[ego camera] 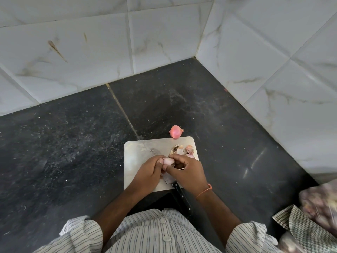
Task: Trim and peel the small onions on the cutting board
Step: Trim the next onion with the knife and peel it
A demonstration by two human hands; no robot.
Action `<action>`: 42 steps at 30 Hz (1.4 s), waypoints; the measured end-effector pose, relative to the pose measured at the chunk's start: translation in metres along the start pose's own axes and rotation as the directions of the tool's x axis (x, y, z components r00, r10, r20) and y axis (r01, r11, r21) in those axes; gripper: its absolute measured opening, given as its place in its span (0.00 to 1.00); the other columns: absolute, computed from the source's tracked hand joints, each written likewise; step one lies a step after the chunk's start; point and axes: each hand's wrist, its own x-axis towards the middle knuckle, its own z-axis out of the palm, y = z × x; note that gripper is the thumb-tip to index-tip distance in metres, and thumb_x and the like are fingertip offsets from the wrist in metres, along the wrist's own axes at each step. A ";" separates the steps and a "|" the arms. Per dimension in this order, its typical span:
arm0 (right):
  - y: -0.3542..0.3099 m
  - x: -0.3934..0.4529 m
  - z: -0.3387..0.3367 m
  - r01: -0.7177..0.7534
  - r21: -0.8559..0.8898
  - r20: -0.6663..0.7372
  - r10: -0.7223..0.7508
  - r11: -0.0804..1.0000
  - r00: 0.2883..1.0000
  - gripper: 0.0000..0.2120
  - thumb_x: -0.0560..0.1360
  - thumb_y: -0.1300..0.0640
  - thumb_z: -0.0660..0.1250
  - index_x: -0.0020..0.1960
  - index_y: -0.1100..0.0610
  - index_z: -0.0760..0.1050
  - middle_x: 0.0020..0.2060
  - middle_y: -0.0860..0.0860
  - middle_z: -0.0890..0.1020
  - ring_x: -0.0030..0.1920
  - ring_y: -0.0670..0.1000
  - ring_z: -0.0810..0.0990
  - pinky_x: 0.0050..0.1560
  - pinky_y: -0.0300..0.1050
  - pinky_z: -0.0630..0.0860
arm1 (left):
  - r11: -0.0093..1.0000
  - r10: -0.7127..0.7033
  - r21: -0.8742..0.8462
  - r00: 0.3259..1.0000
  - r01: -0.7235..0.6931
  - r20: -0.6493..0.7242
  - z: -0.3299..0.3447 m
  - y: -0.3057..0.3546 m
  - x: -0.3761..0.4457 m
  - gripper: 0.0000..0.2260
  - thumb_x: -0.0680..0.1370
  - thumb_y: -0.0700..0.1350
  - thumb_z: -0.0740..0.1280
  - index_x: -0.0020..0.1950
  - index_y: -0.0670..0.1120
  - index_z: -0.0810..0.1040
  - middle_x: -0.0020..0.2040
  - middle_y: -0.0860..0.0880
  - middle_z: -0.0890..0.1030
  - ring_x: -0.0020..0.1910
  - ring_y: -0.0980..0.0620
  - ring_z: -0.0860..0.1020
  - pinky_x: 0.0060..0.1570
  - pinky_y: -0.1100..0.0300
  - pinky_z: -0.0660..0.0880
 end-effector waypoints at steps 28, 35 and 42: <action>-0.002 -0.003 0.014 -0.460 0.710 0.263 0.405 0.533 0.876 0.14 0.77 0.55 0.78 0.62 0.57 0.86 0.55 0.62 0.87 0.45 0.52 0.80 0.54 0.48 0.83 | 0.994 -0.041 -0.105 0.989 0.027 -0.139 0.004 0.003 -0.003 0.04 0.85 0.47 0.69 0.58 0.56 0.79 0.51 0.63 0.84 0.53 0.62 0.83 0.50 0.68 0.80; 0.002 0.000 0.008 -0.369 0.688 0.162 0.363 0.625 0.918 0.20 0.74 0.62 0.80 0.64 0.60 0.82 0.55 0.59 0.88 0.50 0.52 0.88 0.51 0.47 0.85 | 0.888 -0.185 -0.428 0.983 0.170 0.008 0.003 0.008 -0.004 0.09 0.87 0.45 0.66 0.64 0.51 0.83 0.56 0.52 0.88 0.53 0.52 0.87 0.48 0.60 0.84; -0.005 -0.002 -0.007 -0.336 0.660 0.202 0.272 0.672 0.941 0.17 0.75 0.67 0.77 0.63 0.61 0.84 0.54 0.58 0.89 0.54 0.53 0.88 0.54 0.44 0.84 | 0.839 -0.168 -0.514 0.983 0.181 0.071 0.004 0.009 -0.007 0.12 0.86 0.44 0.67 0.69 0.52 0.83 0.62 0.51 0.87 0.60 0.48 0.86 0.54 0.55 0.84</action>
